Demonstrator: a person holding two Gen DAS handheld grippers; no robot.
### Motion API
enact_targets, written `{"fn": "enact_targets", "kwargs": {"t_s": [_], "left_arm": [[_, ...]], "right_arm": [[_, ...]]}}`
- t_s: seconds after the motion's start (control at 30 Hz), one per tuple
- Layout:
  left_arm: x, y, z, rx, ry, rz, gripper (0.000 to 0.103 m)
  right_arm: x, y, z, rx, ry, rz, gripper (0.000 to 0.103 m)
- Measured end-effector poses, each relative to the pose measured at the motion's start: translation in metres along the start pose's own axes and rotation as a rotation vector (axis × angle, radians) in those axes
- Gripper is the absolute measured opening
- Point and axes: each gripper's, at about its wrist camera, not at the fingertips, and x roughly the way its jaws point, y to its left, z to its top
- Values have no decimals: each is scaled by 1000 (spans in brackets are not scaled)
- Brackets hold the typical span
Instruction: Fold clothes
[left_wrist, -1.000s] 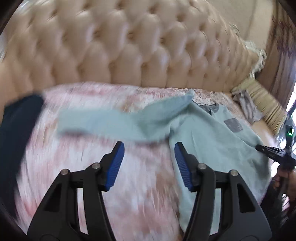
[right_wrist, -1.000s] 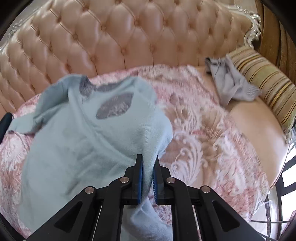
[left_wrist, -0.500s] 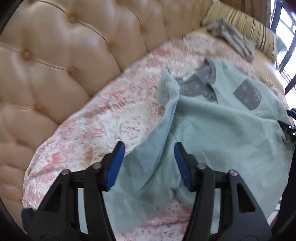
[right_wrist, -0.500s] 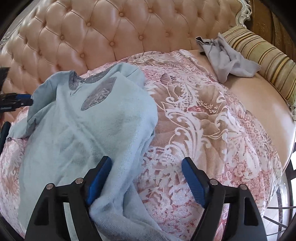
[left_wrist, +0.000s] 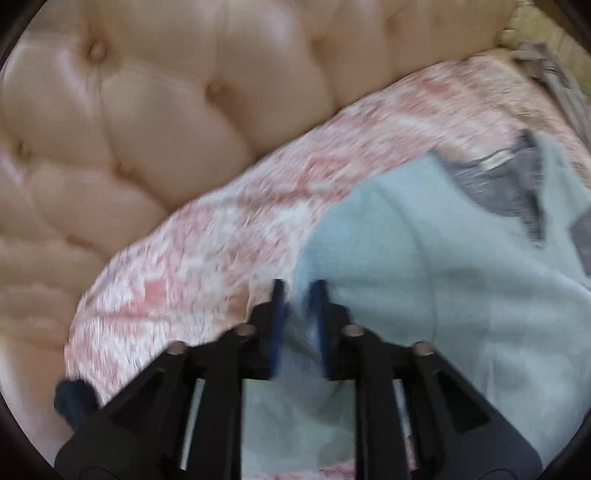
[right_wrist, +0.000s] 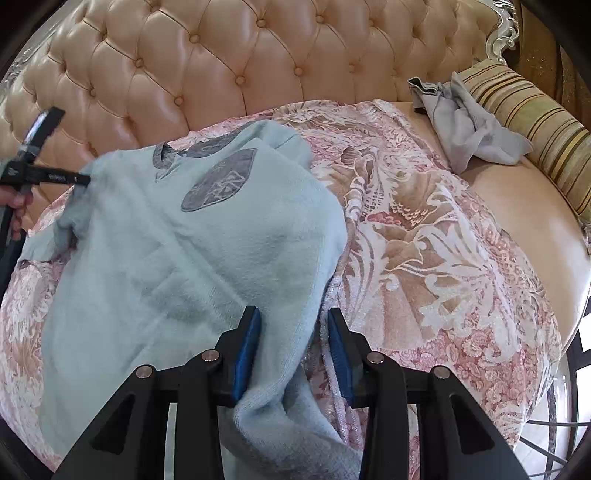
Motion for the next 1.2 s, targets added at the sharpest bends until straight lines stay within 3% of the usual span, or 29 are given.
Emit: {"fn": "enact_targets", "kwargs": {"t_s": [0.07,0.2,0.27,0.37,0.47,0.57,0.67,0.77,0.9,0.97,1.0,1.1,1.2], "left_arm": [[-15,8,-10,-58,-41,10,43],[-74,37,-55,-245,-146,1,44],[-104,38,-100,-352,-149,-141,44],[-132,12,-203,-502,-131,-399,44],[-131,-17,-297,-639,-87,-541,44],[-116,-38,-345,-688,-18,-614,41],[-109,-35,-358,-791,-13,-675,40],[-104,-41,-348,-791,6,-697,38],[-93,-61,-331,-718,71,-617,38],[-86,-67,-327,-697,93,-606,28],[-87,-67,-327,-694,96,-604,6],[-95,-65,-328,-704,94,-630,7],[-112,-60,-330,-720,63,-653,7]], "right_arm": [[1,-1,2,1,13,1,43],[1,-7,7,3,37,14,49],[-3,-15,9,34,50,44,49],[-23,-30,5,125,40,95,51],[-46,-42,-5,191,27,126,51],[-78,-47,-19,204,15,143,52],[-109,-50,-34,184,10,164,57],[-133,-60,-51,190,6,178,64],[-136,-74,-65,203,52,214,64],[-131,-83,-68,228,67,222,64],[-128,-87,-69,241,75,227,64],[-112,-98,-71,292,107,279,64],[-98,-91,-69,262,121,299,64]]}}
